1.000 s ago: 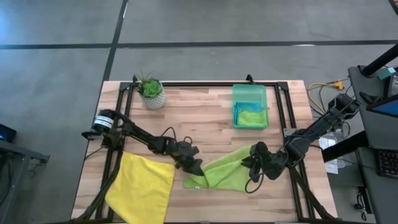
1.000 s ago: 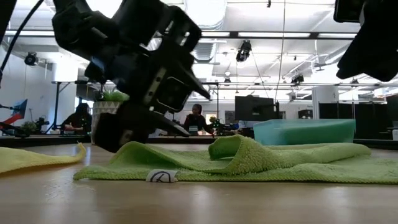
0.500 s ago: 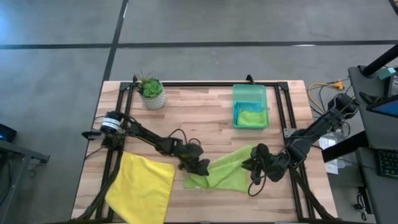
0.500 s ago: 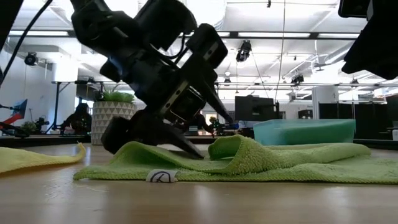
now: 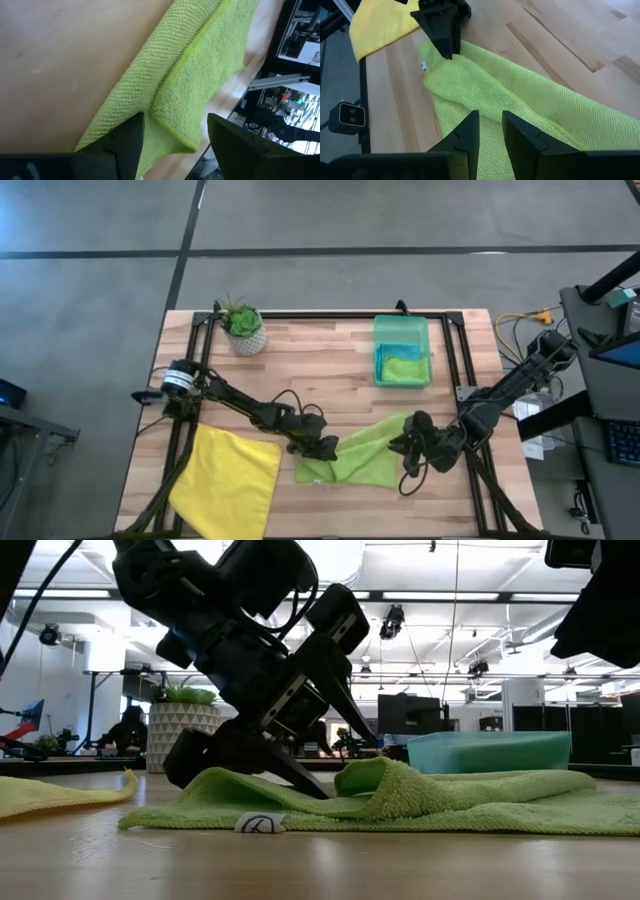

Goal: Fold microfiber towels
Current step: Fold the light green towel

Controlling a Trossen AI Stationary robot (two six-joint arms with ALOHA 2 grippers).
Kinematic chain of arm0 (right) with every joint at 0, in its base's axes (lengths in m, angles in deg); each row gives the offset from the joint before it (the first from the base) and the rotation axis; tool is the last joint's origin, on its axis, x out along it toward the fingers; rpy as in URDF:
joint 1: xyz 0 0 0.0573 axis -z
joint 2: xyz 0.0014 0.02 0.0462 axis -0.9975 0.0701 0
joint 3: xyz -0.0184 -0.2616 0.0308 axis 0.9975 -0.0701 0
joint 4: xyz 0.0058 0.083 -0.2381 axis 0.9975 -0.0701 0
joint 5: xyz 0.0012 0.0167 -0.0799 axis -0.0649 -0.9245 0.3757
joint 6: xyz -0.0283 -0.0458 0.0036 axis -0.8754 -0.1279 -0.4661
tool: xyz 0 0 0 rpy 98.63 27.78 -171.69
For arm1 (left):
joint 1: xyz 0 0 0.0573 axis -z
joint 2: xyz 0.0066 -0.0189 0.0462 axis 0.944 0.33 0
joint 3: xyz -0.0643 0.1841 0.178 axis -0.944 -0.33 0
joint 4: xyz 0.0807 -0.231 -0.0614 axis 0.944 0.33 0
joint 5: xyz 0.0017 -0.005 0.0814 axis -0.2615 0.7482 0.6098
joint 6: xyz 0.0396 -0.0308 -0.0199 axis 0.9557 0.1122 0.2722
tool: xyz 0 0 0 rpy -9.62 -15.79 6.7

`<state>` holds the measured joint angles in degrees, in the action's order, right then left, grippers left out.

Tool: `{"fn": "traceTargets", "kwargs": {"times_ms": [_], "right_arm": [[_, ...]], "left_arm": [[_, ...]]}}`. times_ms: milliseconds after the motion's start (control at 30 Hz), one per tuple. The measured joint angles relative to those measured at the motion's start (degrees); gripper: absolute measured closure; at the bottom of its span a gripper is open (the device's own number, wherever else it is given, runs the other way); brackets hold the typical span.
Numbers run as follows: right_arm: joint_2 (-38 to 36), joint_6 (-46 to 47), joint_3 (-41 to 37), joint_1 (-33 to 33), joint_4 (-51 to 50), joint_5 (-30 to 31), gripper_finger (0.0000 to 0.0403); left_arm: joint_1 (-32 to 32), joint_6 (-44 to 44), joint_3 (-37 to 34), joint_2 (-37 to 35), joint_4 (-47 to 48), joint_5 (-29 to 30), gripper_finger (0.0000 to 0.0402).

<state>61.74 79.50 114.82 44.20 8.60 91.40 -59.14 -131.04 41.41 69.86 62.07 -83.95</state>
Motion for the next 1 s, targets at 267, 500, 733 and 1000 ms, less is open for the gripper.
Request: {"fn": "traceTargets", "kwargs": {"times_ms": [267, 500, 733, 1000], "right_arm": [[0.0, 0.01, 0.0, 0.0, -0.01, 0.0, 0.0321], [0.0, 0.33, 0.01, -0.07, 0.35, -0.03, 0.0325], [0.7, 1.64, 0.0, -2.63, 1.51, -0.02, 0.0325], [5.98, 6.61, -0.16, -4.37, 3.98, -0.14, 0.0325]], "left_arm": [[0.0, -0.1, 0.03, 0.09, -0.11, 0.84, 0.0281], [0.04, 0.37, -0.07, 0.09, -0.22, 2.16, 0.0381], [-0.2, 1.41, -0.23, -0.75, -0.56, 2.42, 0.04], [-2.99, 7.54, -0.67, -5.55, -1.78, 4.05, 0.0401]]}}
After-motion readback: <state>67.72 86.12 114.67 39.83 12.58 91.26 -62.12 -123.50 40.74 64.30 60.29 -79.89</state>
